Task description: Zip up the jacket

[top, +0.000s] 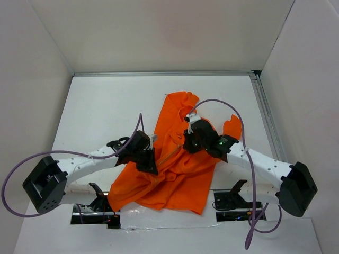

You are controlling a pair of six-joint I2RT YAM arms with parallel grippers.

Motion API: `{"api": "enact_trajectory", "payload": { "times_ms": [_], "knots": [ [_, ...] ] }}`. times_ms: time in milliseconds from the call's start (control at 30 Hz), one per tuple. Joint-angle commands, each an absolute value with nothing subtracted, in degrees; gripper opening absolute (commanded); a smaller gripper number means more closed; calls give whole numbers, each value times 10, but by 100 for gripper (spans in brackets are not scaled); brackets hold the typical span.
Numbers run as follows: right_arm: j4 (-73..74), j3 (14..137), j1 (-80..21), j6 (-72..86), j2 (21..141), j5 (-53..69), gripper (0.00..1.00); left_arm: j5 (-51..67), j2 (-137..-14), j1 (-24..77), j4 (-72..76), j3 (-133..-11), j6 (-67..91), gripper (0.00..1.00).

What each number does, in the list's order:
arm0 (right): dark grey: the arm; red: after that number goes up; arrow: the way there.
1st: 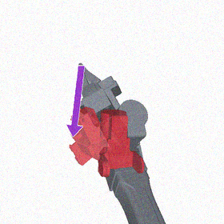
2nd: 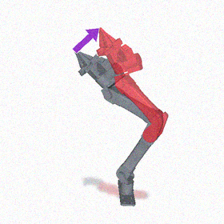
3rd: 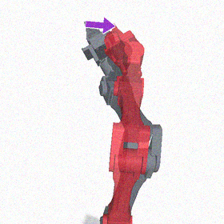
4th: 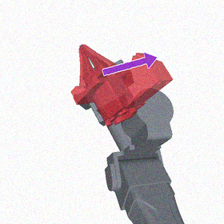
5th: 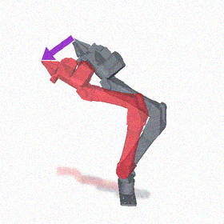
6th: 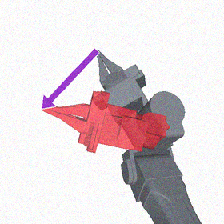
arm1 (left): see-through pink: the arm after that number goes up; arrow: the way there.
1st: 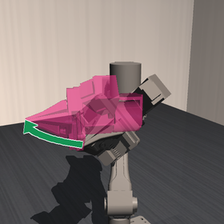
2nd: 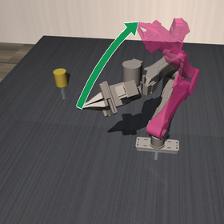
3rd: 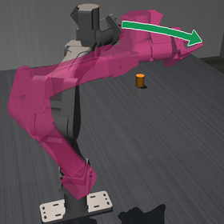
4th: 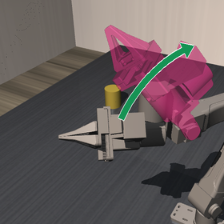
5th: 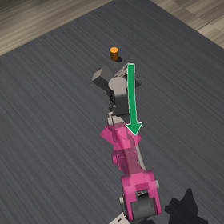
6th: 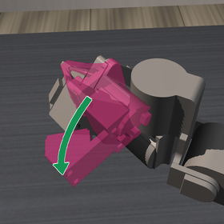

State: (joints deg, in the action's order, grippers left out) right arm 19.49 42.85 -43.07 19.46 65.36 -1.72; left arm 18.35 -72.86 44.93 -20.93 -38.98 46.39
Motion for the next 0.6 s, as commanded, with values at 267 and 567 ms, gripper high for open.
{"api": "enact_trajectory", "payload": {
  "times_ms": [267,567],
  "knots": [
    [185,479,-472,132,711,-32,0,229,-686,434,-258,-416,416,73],
    [222,492,-530,141,626,-91,0,317,-711,311,-192,-549,376,99]
  ]
}}
